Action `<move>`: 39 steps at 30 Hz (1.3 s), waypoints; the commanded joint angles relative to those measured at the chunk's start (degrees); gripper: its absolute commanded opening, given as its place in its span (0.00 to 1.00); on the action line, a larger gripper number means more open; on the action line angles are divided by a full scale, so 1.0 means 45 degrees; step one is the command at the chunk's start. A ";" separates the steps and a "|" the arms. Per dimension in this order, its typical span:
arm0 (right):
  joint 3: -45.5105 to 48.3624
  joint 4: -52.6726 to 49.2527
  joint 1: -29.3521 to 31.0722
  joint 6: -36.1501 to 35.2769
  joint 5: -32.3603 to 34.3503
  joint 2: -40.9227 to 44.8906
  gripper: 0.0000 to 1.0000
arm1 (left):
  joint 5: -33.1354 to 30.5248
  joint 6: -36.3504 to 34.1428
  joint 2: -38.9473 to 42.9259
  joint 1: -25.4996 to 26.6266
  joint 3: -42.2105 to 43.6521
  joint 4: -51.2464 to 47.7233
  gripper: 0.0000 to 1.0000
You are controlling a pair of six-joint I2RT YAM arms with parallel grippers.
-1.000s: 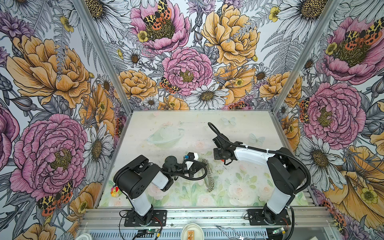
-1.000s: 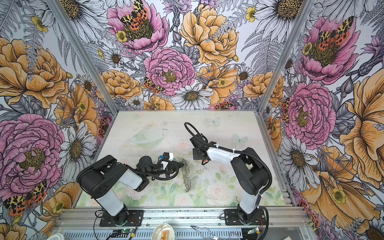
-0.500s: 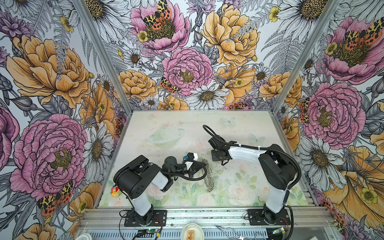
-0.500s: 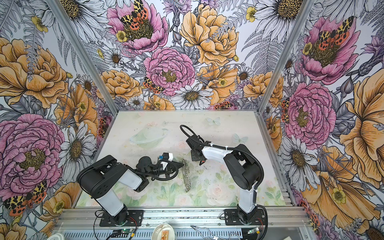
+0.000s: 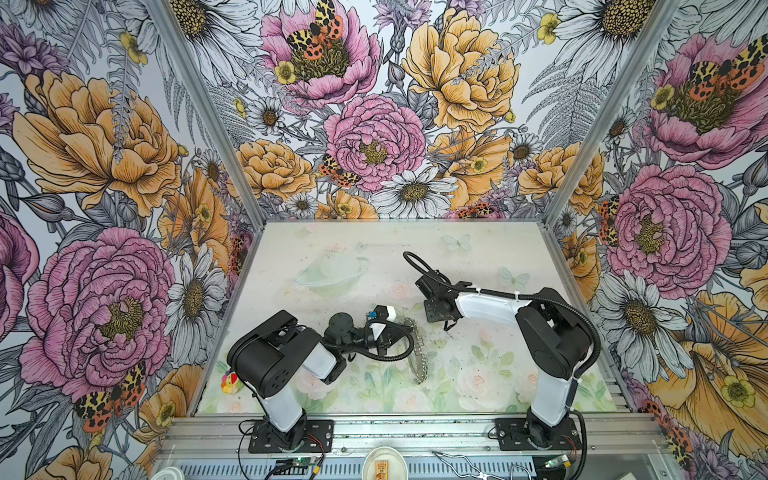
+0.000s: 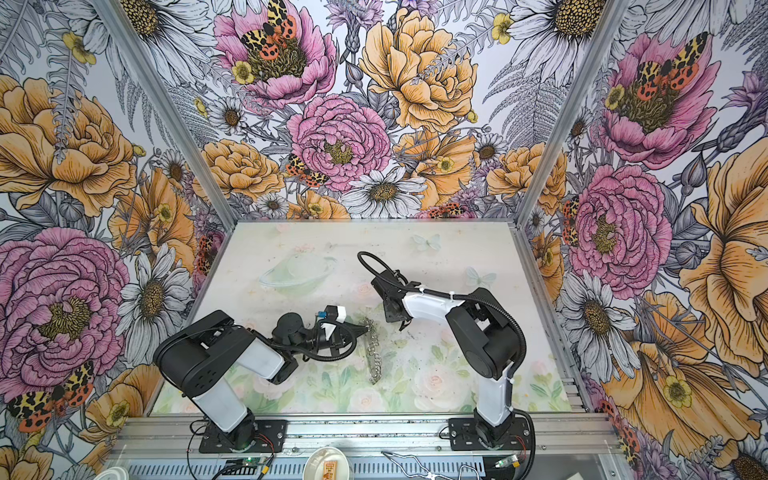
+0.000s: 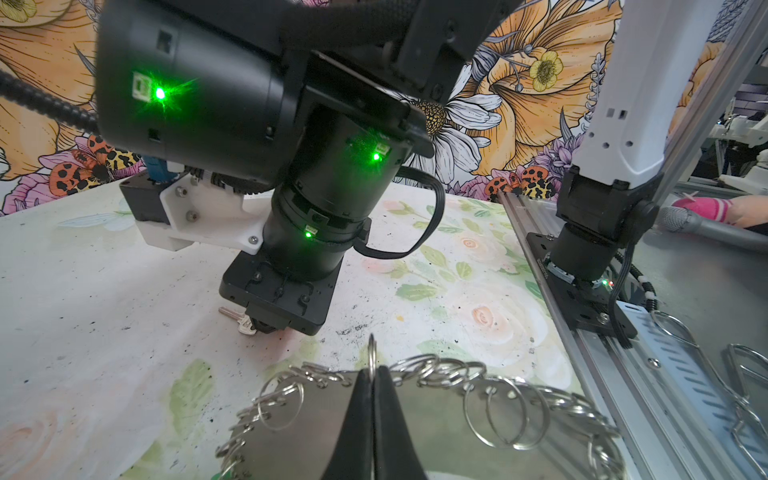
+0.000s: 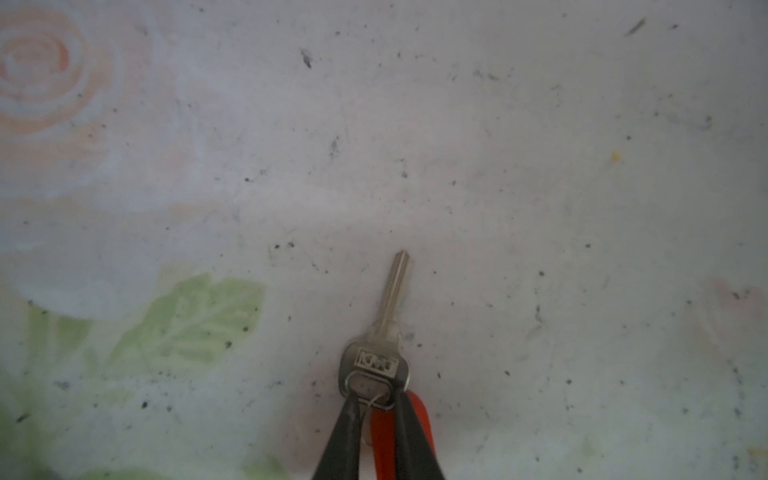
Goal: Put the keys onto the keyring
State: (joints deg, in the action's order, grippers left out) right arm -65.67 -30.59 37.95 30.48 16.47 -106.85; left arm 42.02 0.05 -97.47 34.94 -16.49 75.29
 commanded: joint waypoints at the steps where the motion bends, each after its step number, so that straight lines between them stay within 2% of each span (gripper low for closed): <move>1: -0.0097 -0.0399 0.0082 -0.0150 0.0456 0.0375 0.12 | -0.0022 0.0012 0.0078 -0.0117 0.0051 0.0516 0.00; 12: -0.0076 -0.0429 0.0115 -0.0230 0.0666 0.0676 0.01 | -0.0056 0.0053 0.0079 -0.0145 0.0051 0.0499 0.00; 19: 0.0082 -0.0409 0.0106 -0.0269 0.0594 0.1527 0.00 | -0.0080 0.0045 0.0090 -0.0147 0.0061 0.0496 0.00; 20: 0.0081 -0.0410 0.0101 -0.0306 0.0562 0.1502 0.01 | -0.0069 0.0046 0.0088 -0.0147 0.0071 0.0496 0.00; 23: 0.0120 -0.0410 0.0102 -0.0571 0.0467 0.1215 0.15 | -0.0099 0.0025 0.0094 -0.0146 0.0066 0.0496 0.00; 27: 0.0106 -0.0410 0.0101 -0.0771 0.0352 0.0765 0.26 | -0.0092 0.0049 0.0137 -0.0147 0.0100 0.0501 0.00; 30: 0.0013 -0.0410 0.0084 -0.0817 0.0144 0.0423 0.29 | -0.0092 0.0046 0.0117 -0.0147 0.0090 0.0496 0.00; 39: 0.0178 -0.0332 -0.0306 -0.0606 -0.0402 -0.0210 0.26 | -0.0089 0.0086 0.0100 -0.0145 0.0071 0.0496 0.00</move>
State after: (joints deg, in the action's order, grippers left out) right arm -65.52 -32.49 37.50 27.35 15.70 -106.65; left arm 42.00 0.08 -97.47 34.68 -16.49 75.26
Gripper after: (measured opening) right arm 0.266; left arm 0.049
